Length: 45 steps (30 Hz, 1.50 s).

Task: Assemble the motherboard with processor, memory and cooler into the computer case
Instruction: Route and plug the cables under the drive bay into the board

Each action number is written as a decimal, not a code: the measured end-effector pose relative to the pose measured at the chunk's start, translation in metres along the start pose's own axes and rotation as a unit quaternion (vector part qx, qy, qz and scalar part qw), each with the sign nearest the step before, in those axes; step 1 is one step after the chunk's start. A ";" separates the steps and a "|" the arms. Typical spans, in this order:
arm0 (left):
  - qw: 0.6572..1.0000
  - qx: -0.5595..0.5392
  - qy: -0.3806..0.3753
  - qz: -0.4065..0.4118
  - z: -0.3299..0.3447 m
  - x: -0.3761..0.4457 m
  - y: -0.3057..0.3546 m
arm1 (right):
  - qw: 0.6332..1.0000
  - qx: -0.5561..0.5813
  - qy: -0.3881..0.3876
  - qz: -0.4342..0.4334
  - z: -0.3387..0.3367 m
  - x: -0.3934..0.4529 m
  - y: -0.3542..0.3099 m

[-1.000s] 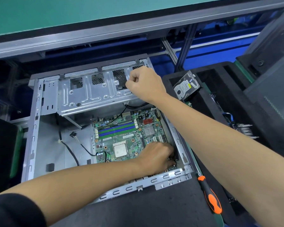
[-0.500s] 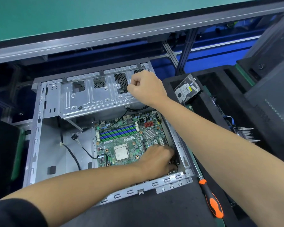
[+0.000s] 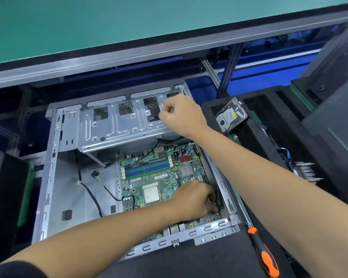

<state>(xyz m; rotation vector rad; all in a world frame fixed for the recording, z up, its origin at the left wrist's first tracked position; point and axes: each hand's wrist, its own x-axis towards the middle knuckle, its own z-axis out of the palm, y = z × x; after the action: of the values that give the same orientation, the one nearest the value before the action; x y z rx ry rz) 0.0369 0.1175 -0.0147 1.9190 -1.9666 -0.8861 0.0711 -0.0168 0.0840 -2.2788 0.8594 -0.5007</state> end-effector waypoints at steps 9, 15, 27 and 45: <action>1.000 0.026 -0.014 0.003 -0.005 0.000 0.007 | 1.000 -0.008 -0.002 0.000 -0.001 0.001 -0.001; 1.000 0.013 -0.012 0.002 -0.004 -0.002 0.008 | 1.000 -0.009 0.002 0.002 -0.002 0.000 -0.003; 0.990 0.111 0.001 0.085 0.001 -0.003 0.006 | 1.000 -0.013 0.000 0.003 -0.002 -0.002 -0.004; 0.995 0.075 0.029 0.059 0.004 -0.007 0.011 | 1.000 -0.012 0.003 -0.002 -0.003 -0.001 -0.004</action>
<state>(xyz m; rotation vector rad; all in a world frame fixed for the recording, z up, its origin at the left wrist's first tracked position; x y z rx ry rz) 0.0264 0.1251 -0.0102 1.8605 -2.1402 -0.6628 0.0712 -0.0150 0.0889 -2.3035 0.8674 -0.5014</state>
